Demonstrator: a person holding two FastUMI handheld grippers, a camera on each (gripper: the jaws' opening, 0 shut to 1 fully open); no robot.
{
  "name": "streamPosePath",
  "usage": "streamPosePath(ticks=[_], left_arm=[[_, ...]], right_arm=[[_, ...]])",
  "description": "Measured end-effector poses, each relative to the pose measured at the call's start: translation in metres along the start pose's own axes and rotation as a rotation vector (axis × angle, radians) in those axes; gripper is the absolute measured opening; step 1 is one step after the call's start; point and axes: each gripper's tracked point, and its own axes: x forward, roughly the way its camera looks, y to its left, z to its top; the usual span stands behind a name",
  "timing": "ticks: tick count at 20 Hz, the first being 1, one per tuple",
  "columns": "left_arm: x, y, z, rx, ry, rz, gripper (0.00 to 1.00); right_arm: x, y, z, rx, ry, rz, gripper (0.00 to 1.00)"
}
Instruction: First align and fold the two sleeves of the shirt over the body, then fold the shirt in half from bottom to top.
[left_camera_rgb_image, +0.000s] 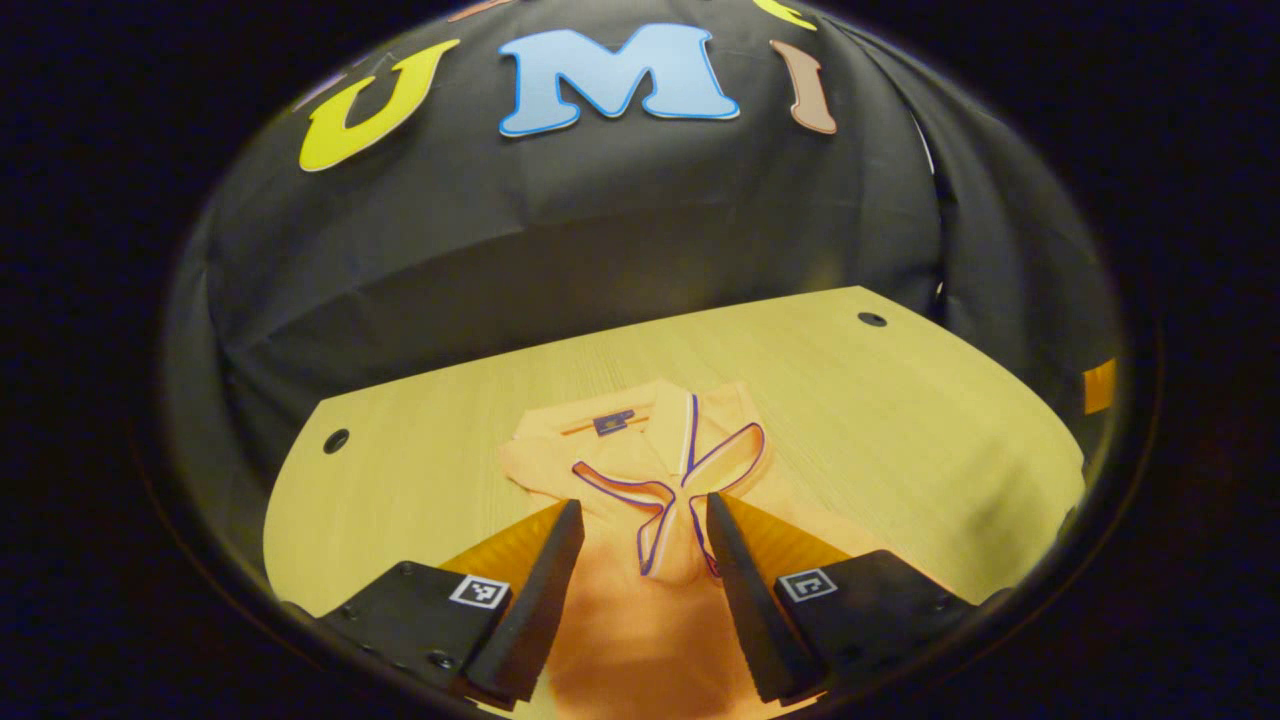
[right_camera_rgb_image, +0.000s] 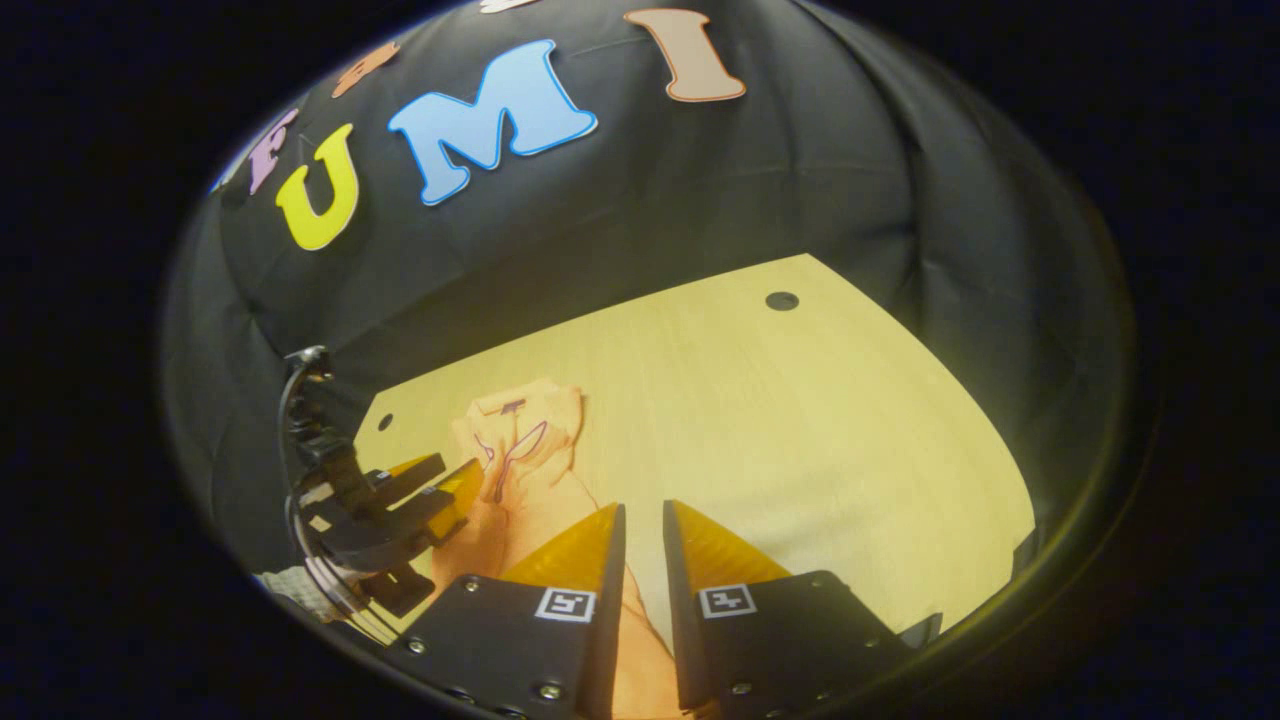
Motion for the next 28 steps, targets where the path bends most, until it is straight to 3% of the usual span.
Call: streamPosePath(ticks=[3, 6, 14, 20, 21, 22, 24, 26, 28], left_arm=[[-0.035, 0.018, 0.0, -0.029, -0.008, 0.011, 0.91], [-0.069, 0.035, -0.006, -0.048, -0.013, 0.032, 0.84], [-0.155, 0.056, -0.072, -0.078, 0.05, 0.065, 0.91], [-0.211, 0.033, -0.142, -0.059, 0.136, -0.014, 0.96], [-0.219, 0.028, -0.153, -0.061, 0.152, -0.032, 0.95], [-0.226, 0.023, -0.163, -0.064, 0.167, -0.044, 0.96], [-0.237, 0.017, -0.181, -0.079, 0.195, -0.051, 0.96], [-0.252, 0.009, -0.199, -0.09, 0.226, -0.068, 0.96], [-0.264, -0.003, -0.218, -0.071, 0.258, -0.092, 0.96]], right_arm=[[0.003, 0.009, -0.009, -0.031, 0.01, 0.016, 0.28], [0.003, 0.016, -0.021, -0.066, 0.028, 0.027, 0.23], [-0.002, 0.038, -0.086, -0.167, 0.124, 0.052, 0.24], [-0.015, 0.038, -0.139, -0.198, 0.212, 0.035, 0.24], [-0.016, 0.037, -0.15, -0.202, 0.231, 0.035, 0.3], [-0.019, 0.033, -0.158, -0.213, 0.245, 0.022, 0.43], [-0.026, 0.03, -0.176, -0.222, 0.285, 0.024, 0.4], [-0.027, 0.026, -0.197, -0.226, 0.326, 0.014, 0.64], [-0.038, 0.023, -0.218, -0.235, 0.379, 0.014, 0.7]])
